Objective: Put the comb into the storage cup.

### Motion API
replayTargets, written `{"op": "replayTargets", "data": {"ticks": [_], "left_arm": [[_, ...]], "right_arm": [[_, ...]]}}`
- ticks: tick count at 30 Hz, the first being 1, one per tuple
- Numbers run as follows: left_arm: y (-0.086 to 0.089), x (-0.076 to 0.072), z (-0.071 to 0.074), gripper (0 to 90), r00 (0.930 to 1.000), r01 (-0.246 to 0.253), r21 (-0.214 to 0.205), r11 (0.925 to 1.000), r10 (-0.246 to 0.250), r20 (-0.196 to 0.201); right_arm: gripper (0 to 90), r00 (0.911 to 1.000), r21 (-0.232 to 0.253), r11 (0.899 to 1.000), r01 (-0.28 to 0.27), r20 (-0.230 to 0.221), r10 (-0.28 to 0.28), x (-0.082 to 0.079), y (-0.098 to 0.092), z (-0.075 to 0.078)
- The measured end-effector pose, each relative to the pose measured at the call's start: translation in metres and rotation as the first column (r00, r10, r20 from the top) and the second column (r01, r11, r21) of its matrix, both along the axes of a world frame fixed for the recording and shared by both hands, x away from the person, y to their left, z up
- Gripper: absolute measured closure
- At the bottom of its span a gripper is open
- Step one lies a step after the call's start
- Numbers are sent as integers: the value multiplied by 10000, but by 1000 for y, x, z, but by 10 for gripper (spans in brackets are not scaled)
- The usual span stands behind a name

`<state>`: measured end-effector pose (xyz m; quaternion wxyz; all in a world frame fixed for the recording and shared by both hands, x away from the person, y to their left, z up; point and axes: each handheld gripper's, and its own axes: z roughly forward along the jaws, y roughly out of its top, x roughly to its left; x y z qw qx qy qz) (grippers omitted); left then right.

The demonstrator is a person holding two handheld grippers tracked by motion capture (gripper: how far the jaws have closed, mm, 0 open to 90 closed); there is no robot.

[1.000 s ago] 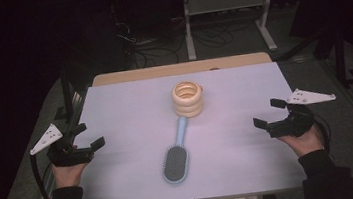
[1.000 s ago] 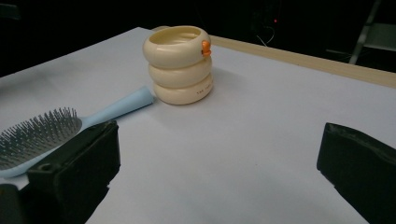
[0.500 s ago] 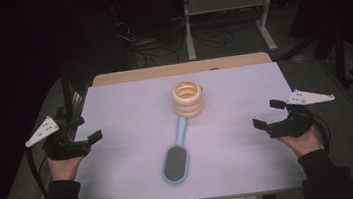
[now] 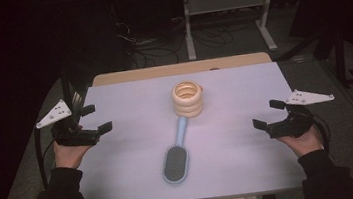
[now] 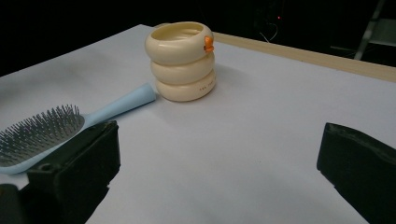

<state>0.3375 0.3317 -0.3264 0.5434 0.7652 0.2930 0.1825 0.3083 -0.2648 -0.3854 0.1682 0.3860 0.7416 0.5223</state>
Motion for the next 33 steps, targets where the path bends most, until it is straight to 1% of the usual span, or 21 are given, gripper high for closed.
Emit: {"op": "replayTargets", "data": {"ticks": [3,6,14,18,22,24,26,28,31,32,33], "left_arm": [[-5,5,0,31,9998,162,233,9996,-158,-156],[-9,9,1,31,9993,295,337,9990,-287,-239],[-25,17,11,31,9975,681,668,9954,-666,-247],[-31,20,15,31,9960,870,545,9947,-857,-257],[-37,23,18,31,9953,946,825,9921,-926,-276],[-40,24,20,31,9950,986,858,9914,-967,-254],[-44,24,22,31,9937,1109,889,9898,-1091,-246],[-49,26,25,31,9925,1220,1012,9874,-1202,-233],[-58,30,27,31,9902,1392,1129,9838,-1366,-304],[-58,30,27,31,9902,1392,1129,9838,-1366,-304],[-62,33,28,31,9888,1482,1287,9805,-1444,-386]], "right_arm": [[0,10000,-9,10000,-13,-19,13,0,0,0],[0,10000,-18,10000,-23,-44,23,0,0,-1],[0,9998,-136,9998,-123,-146,121,0,2,-2],[0,9998,-174,9997,-145,-162,142,0,2,-2],[0,9998,-148,9998,-147,-162,144,0,1,-2],[0,9998,-138,9998,-146,-168,143,0,1,-2],[0,9997,-176,9997,-187,-185,184,0,2,-3],[0,9996,-188,9996,-204,-191,201,0,2,-3],[0,9994,-255,9993,-260,-248,254,0,3,-3],[0,9993,-242,9993,-269,-259,263,0,3,-3],[0,9993,-235,9994,-271,-273,265,1,3,-4]]}}
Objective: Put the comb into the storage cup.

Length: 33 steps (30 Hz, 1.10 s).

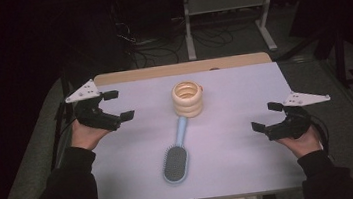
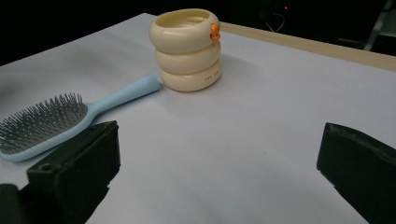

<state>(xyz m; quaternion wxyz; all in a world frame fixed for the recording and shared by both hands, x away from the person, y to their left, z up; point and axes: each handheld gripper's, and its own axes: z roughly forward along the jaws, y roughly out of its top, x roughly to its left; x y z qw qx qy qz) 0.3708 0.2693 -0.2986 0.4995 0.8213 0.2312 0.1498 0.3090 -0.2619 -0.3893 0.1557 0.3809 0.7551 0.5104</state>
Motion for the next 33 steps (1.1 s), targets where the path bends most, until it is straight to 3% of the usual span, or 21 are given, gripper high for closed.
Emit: {"op": "replayTargets", "data": {"ticks": [12,18,21,33], "left_arm": [[-25,8,5,31,9981,588,599,9965,-576,-222],[-39,16,-2,33,9937,1022,622,9928,-990,-523],[-49,21,-7,33,9922,1132,822,9902,-1083,-625],[-74,23,-18,35,9842,1615,1076,9810,-1521,-904]], "right_arm": [[0,10000,-44,10000,-43,-42,43,0,0,-1],[0,9999,-77,9999,-104,-65,103,1,1,-1],[0,9999,-121,9998,-146,-78,145,1,2,-1],[0,9996,-208,9995,-242,-140,239,1,4,-2]]}}
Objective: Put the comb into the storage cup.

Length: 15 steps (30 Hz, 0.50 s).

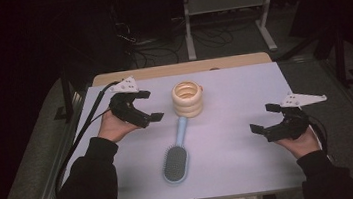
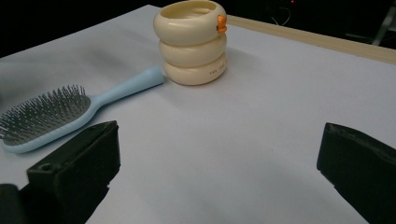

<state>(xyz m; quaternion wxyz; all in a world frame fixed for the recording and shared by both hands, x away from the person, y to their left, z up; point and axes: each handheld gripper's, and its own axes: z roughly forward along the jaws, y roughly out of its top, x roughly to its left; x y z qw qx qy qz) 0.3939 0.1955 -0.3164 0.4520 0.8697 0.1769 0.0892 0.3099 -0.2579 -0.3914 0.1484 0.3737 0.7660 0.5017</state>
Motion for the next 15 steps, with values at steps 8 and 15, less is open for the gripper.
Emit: {"op": "replayTargets", "data": {"ticks": [8,15], "left_arm": [[-13,2,-7,39,9997,254,251,9994,-254,-28],[-24,4,-14,40,9990,418,540,9977,-410,-149]], "right_arm": [[0,10000,-69,10000,-60,-22,60,0,1,-1],[0,10000,-90,9999,-82,9,82,0,2,0]]}}
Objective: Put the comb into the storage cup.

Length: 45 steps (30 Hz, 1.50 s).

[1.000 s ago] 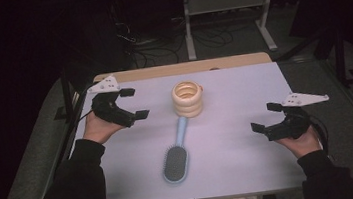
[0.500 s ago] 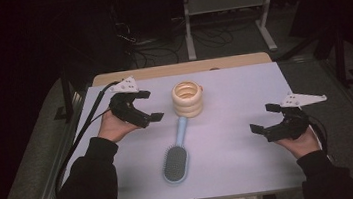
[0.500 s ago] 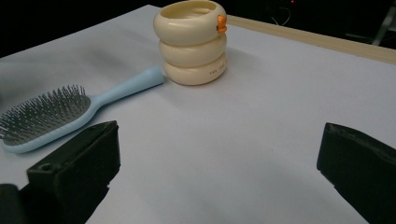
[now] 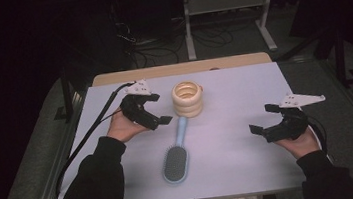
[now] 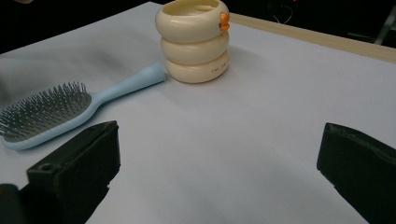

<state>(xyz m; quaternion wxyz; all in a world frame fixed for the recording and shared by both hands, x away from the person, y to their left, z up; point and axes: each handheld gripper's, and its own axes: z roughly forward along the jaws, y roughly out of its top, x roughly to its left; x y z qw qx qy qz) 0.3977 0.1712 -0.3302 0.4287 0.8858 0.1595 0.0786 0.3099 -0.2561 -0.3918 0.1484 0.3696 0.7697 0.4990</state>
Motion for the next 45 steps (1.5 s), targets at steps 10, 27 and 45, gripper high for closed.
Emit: {"op": "replayTargets", "data": {"ticks": [10,27,45], "left_arm": [[-10,3,-13,52,9996,204,51,9998,-203,-207],[-33,3,-20,189,9962,845,608,9946,-831,-251],[-56,3,-45,619,9871,1572,1649,9737,-1500,-553]], "right_arm": [[0,10000,-32,10000,-60,-30,60,0,1,0],[0,9999,-102,9998,-148,-38,147,1,2,-1],[0,9997,-112,9996,-249,-87,248,1,3,-1]]}}
